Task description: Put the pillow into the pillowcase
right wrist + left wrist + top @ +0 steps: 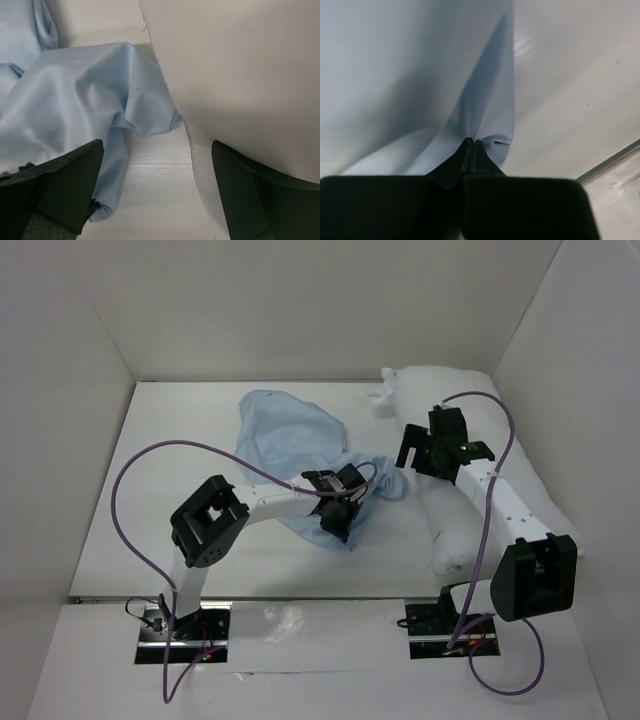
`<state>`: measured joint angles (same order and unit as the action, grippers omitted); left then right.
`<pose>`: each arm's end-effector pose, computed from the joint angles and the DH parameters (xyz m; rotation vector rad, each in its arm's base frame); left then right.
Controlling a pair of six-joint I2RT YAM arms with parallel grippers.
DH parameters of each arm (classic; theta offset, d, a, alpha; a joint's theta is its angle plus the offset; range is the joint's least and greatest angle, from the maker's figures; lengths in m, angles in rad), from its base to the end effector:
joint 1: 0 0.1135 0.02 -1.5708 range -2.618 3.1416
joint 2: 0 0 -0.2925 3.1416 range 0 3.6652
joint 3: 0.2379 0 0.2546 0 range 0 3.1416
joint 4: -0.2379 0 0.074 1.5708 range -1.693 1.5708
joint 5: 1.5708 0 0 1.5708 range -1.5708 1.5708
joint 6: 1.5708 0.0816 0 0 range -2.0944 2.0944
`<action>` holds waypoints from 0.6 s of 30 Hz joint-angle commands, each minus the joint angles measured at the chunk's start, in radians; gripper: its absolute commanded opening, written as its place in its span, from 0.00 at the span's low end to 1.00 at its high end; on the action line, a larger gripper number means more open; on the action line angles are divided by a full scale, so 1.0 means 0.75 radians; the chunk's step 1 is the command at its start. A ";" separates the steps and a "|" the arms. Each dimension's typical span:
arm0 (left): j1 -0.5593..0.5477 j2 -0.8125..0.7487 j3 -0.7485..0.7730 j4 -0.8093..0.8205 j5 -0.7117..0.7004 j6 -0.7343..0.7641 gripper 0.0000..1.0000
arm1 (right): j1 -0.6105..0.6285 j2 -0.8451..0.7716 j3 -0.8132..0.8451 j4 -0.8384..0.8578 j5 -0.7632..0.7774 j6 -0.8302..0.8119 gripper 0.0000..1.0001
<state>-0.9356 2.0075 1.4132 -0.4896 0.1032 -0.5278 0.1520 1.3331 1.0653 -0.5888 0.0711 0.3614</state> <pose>0.2631 -0.3712 0.1526 0.6003 2.7262 -0.5705 0.3047 0.0408 0.2727 0.2860 2.4129 0.1466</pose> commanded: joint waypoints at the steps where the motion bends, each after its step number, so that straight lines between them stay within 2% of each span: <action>1: 0.100 -0.077 -0.027 0.004 -0.029 -0.002 0.00 | -0.017 -0.033 -0.017 -0.041 -0.046 -0.030 0.96; 7: 0.368 -0.396 -0.211 -0.024 0.069 0.027 0.00 | 0.128 0.055 -0.017 -0.041 0.026 -0.042 0.97; 14: 0.627 -0.721 -0.223 -0.139 0.094 0.041 0.00 | 0.268 0.200 -0.030 0.018 -0.001 -0.042 0.97; 18: 0.726 -0.807 -0.207 -0.151 0.124 0.041 0.00 | 0.345 0.282 -0.030 0.030 0.016 -0.042 1.00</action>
<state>-0.4252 1.4353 1.2411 -0.5613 0.1612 -0.5217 0.3733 1.5185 1.0527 -0.5877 0.0719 0.3424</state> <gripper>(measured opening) 0.022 0.997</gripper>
